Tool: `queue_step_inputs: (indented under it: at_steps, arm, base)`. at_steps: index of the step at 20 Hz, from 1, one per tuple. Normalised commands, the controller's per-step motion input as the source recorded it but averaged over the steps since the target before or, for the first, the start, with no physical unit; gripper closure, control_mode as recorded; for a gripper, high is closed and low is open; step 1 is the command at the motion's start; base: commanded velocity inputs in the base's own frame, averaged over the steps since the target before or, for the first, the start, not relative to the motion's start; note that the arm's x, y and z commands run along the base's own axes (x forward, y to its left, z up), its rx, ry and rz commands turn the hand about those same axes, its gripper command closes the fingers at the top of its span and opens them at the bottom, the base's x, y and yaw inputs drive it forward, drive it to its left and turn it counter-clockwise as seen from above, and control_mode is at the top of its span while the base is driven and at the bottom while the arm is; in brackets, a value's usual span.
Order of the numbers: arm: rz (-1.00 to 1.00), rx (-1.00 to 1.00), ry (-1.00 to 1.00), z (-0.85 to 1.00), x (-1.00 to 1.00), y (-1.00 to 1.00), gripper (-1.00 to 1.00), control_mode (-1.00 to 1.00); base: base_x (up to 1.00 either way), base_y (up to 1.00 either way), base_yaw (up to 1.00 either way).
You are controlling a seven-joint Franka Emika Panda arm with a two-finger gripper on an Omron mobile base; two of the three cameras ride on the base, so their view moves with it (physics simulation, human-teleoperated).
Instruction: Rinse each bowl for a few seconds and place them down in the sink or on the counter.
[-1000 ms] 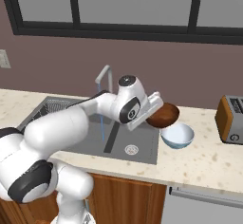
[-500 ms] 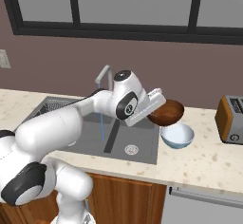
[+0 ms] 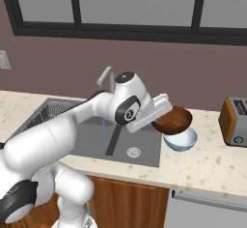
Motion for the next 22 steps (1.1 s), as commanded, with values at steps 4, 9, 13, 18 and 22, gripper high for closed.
queue_step_inputs:
  at_steps: [4,9,13,18,22]
  arm:
    - [-0.08,0.0,-0.05,-0.05,-0.4,0.11,1.0,-1.0]
    - [-0.07,0.0,-0.03,-0.17,-0.29,0.07,1.0,-1.0]
    - [-0.07,0.02,0.0,-0.2,-0.18,0.0,1.0,-1.0]
    - [-0.06,0.02,0.0,-0.22,-0.18,0.0,1.0,-1.0]
    - [-0.05,0.03,0.01,-0.27,-0.09,0.0,1.0,-1.0]
  base:
    - [0.0,0.0,0.0]
    - [0.0,0.0,0.0]
    - [0.0,0.0,0.0]
    - [0.0,0.0,0.0]
    - [0.0,0.0,0.0]
